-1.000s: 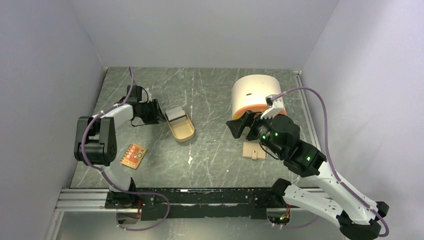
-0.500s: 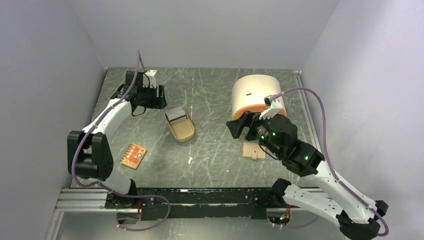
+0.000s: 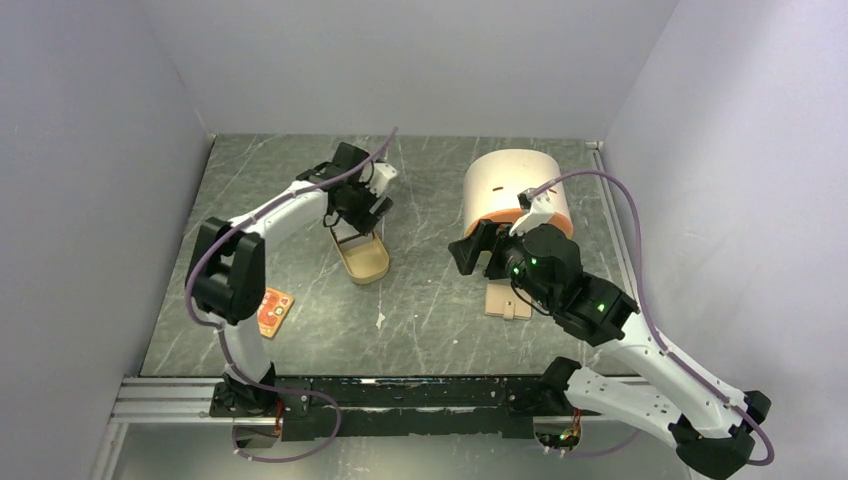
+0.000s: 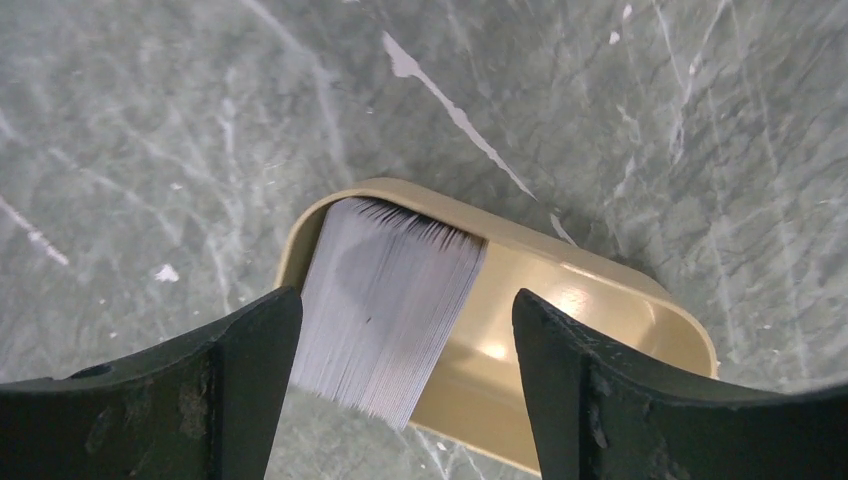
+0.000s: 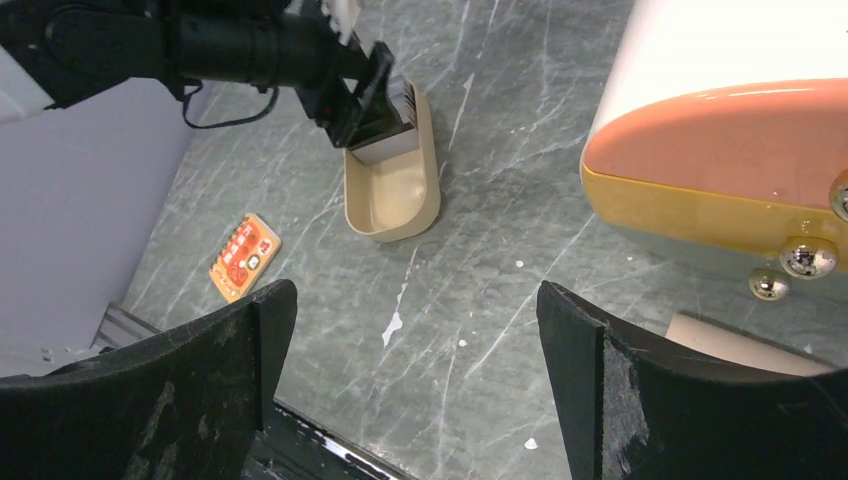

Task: Put the credit cards into the card holder
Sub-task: Move the storage box to the center of the board.

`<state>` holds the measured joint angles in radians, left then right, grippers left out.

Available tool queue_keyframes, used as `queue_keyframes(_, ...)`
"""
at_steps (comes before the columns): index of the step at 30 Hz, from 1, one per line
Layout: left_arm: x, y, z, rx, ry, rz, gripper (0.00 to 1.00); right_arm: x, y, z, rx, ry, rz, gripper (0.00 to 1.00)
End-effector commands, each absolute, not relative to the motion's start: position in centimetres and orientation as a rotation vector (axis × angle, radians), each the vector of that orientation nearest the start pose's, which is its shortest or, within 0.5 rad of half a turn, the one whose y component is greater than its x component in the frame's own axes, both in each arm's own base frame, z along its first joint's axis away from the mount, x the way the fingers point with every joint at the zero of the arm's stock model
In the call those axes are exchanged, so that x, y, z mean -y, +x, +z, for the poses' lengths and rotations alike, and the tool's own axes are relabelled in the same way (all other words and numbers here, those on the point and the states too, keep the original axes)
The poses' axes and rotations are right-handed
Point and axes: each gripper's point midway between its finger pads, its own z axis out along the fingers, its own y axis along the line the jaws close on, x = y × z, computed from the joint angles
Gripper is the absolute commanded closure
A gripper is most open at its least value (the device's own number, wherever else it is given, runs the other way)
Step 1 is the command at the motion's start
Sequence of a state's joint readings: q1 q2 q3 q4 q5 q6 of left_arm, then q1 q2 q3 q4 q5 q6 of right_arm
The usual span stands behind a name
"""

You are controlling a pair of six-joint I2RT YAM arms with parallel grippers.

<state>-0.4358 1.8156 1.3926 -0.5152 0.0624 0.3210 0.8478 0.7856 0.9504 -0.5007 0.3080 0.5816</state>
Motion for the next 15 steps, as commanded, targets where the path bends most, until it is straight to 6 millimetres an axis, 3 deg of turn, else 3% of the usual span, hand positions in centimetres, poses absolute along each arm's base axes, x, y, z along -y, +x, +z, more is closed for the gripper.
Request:
queue_keyframes(1, 18.1, 40.5, 8.3, -2.374, 1.07, 0.01, 0.18, -18.8, 21.7, 29.4, -1.934, -0.017, 0.644, 0.06)
queue_keyframes(5, 18.2, 40.5, 6.9, -2.387, 1.098, 0.066, 0.16, -18.7, 21.8, 29.3, -1.932, -0.015, 0.639, 0.06)
queue_keyframes(10, 16.2, 41.2, 5.7, -2.374, 1.084, 0.283, 0.09, -18.8, 22.1, 29.2, -1.936, -0.019, 0.624, 0.06)
queue_keyframes(15, 16.3, 40.9, 4.8, -2.369, 1.11, 0.349, 0.08, -19.0, 22.3, 28.9, -1.944, -0.024, 0.618, 0.06)
